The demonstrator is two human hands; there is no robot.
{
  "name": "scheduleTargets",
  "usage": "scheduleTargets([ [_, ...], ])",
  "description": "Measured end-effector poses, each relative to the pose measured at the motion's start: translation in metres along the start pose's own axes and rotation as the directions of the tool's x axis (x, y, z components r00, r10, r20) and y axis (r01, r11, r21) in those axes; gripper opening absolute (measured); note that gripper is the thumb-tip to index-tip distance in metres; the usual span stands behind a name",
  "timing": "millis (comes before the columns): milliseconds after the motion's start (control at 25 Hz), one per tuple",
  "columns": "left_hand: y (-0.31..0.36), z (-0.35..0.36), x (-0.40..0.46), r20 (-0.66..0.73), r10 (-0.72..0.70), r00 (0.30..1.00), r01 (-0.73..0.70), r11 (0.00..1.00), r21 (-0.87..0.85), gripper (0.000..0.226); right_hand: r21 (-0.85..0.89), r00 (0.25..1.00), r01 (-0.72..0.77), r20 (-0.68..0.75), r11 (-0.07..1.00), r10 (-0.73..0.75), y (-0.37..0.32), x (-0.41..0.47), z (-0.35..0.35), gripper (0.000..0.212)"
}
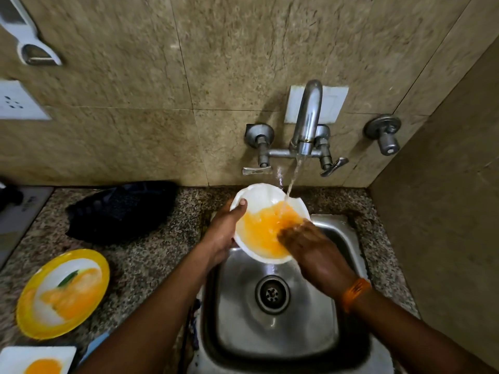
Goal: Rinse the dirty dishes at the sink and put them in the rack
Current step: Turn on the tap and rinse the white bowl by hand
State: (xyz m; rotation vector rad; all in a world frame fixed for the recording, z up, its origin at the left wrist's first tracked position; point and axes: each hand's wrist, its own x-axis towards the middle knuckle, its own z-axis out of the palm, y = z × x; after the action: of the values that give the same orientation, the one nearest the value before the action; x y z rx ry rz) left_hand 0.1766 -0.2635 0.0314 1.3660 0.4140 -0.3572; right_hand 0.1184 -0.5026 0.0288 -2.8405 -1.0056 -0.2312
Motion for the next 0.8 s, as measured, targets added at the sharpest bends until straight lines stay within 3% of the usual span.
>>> scheduleTargets([
  [80,0.008,-0.008,0.0,0.117,-0.076,0.99,0.08,0.996,-0.033,0.067,-0.039,0.999,-0.029,-0.014,0.999,0.029,0.016,0.0,-0.002,0.068],
  [160,0.004,0.009,-0.01,0.161,-0.006,0.987,0.037,0.981,-0.191,0.07,-0.054,0.988,-0.145,-0.055,0.988,0.142,-0.001,0.013,-0.001,0.06],
  [280,-0.033,0.057,-0.033,0.015,0.124,0.992,-0.112,0.934,-0.338,0.07,0.067,0.949,-0.291,-0.103,0.954,0.297,-0.046,0.034,-0.001,0.047],
  [360,-0.044,0.065,-0.039,-0.139,0.098,0.985,-0.147,0.904,-0.402,0.064,0.124,0.973,-0.16,-0.148,0.979,0.178,-0.054,0.03,0.002,0.049],
  [440,-0.043,0.047,-0.029,-0.24,0.039,0.97,-0.127,0.922,-0.365,0.051,0.048,0.996,-0.016,-0.092,0.999,0.02,-0.026,0.011,0.007,0.057],
  [520,-0.037,0.027,-0.023,-0.203,-0.02,0.979,-0.039,0.959,-0.28,0.03,-0.037,0.999,-0.013,-0.053,0.999,0.011,0.018,0.0,0.005,0.063],
  [640,-0.024,0.025,-0.025,-0.109,-0.151,0.982,0.113,0.948,-0.297,0.034,-0.044,0.996,-0.068,-0.059,0.997,0.065,0.011,0.007,0.005,0.058],
  [800,-0.022,0.017,-0.029,0.017,-0.175,0.984,0.174,0.954,-0.244,0.035,0.085,0.976,0.216,0.006,0.973,-0.217,-0.015,-0.006,0.01,0.061],
])
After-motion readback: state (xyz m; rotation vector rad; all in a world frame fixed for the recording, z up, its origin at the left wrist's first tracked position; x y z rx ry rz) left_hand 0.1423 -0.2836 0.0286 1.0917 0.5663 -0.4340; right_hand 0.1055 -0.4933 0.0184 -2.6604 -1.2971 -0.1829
